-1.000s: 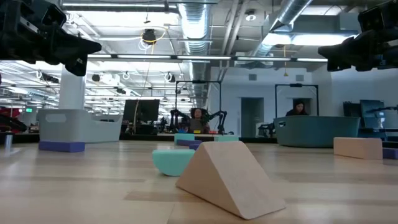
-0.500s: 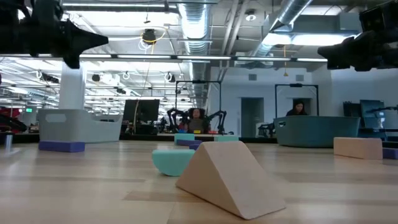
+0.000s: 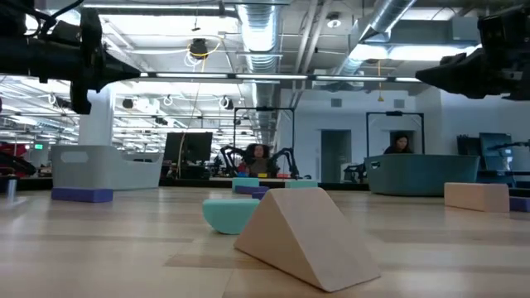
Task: Sort & place blocks by color
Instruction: Put the light blue block into the dark green bin
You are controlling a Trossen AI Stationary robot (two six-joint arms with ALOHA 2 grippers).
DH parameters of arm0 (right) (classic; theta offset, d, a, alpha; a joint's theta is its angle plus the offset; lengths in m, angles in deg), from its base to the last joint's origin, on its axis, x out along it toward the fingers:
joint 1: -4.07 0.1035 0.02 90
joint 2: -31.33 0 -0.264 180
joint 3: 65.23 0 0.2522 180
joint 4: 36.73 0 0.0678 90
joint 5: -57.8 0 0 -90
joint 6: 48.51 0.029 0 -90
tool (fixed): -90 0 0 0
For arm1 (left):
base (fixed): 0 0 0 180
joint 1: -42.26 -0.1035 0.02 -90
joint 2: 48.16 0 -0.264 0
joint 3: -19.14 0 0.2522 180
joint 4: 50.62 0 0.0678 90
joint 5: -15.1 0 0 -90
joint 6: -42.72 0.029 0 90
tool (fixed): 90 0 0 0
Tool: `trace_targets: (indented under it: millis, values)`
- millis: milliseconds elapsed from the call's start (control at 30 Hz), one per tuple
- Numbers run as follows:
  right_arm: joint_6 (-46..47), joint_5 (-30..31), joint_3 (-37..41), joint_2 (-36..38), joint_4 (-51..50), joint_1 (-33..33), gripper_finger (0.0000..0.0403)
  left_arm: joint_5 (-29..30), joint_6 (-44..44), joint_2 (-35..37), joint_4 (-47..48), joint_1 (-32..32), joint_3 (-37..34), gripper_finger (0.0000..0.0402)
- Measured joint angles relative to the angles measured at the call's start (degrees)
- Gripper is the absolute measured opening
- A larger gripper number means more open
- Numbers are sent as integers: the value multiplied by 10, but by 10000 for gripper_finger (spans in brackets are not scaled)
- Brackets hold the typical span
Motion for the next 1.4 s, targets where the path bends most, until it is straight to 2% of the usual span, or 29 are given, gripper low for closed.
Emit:
trace_targets:
  millis: [67,167,300,400,467,567,700,900,1067,1133,1267,1333,1400]
  values:
    - [-19,9,0,0,0,0,33,0,-19,0,-6,0,0,0]
    - [-3,15,0,0,5,0,33,-32,-52,0,-15,0,0,0]
    - [162,-10,0,-1,6,2,33,-88,-57,0,-15,0,0,0]
    - [296,-4,0,-1,31,1,33,-91,-38,0,-16,0,0,0]
    - [346,30,0,-1,60,-2,33,-77,-33,0,-18,0,0,0]
    - [370,120,0,-1,94,-12,33,-62,-38,0,-18,0,0,2]
    - [442,212,-1,-1,149,-29,33,-94,-45,0,-18,0,0,29]
    - [464,210,-32,-45,146,-40,33,-109,-21,0,-17,0,0,103]
    - [466,212,-80,-131,146,-39,33,-86,-25,-12,-13,-13,0,152]
    - [493,212,-101,-170,140,-36,33,-92,-29,-29,-12,-30,0,165]
    - [614,211,-145,-237,117,-35,26,-157,-51,-96,-7,-73,12,179]
    - [637,182,-160,-265,116,-36,18,-198,-47,-141,-12,-90,34,181]
    - [646,156,-171,-286,116,-35,10,-213,-34,-190,-14,-103,56,181]
